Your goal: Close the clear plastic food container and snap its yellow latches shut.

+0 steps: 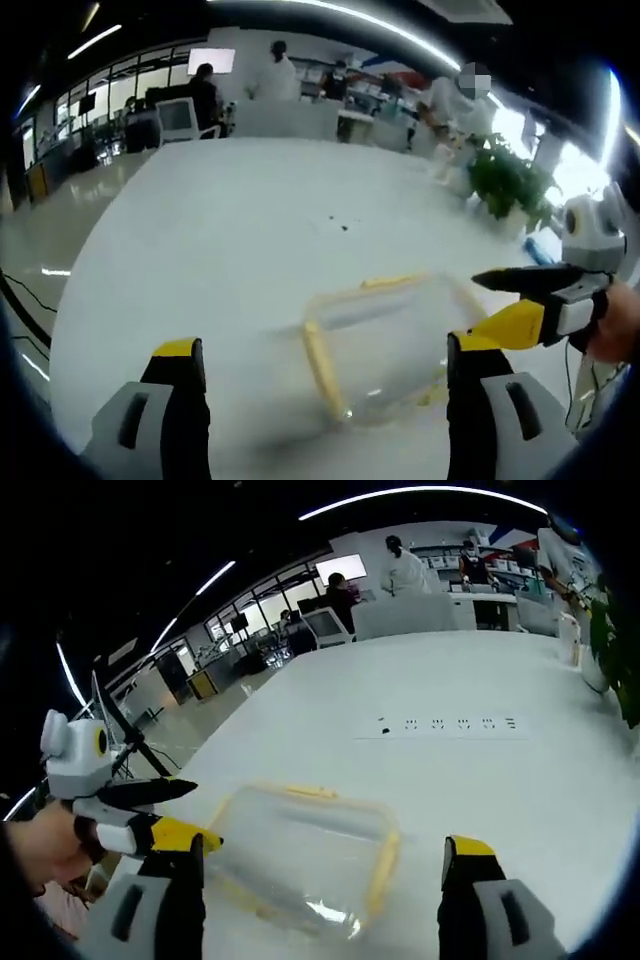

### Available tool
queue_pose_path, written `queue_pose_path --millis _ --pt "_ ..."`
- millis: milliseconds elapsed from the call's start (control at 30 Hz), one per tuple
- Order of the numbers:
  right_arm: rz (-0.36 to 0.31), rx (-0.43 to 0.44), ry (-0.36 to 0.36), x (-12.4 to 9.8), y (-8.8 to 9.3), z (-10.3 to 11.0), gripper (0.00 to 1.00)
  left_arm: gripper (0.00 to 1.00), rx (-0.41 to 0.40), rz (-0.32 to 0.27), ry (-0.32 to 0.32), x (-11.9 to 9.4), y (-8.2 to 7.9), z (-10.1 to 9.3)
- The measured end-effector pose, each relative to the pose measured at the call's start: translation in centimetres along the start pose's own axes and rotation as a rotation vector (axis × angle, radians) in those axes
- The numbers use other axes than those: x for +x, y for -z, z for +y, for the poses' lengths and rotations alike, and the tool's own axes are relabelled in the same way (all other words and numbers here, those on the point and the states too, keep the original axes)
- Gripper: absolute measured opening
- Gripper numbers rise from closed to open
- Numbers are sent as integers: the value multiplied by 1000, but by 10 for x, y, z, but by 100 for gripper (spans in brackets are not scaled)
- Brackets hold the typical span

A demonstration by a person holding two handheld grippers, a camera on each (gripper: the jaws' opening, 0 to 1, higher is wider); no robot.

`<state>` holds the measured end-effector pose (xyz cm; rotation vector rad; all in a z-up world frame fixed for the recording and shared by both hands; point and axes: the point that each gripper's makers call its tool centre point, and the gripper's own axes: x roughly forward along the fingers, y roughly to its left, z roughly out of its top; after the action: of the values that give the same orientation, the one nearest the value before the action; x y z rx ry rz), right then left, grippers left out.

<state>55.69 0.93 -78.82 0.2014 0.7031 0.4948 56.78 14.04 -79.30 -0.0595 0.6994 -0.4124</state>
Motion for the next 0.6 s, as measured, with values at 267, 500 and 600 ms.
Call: queue_pose_path --millis 267,500,600 --pt "-40 -22 7 -46 -6 16 100 99 12 -28 16 -49 -4 -12" --pt "-81 -54 25 -94 -5 35 100 99 43 -47 25 -103 -3 -21" --pt "-97 -61 22 -115 1 44 100 99 58 -53 36 -126 3 -24"
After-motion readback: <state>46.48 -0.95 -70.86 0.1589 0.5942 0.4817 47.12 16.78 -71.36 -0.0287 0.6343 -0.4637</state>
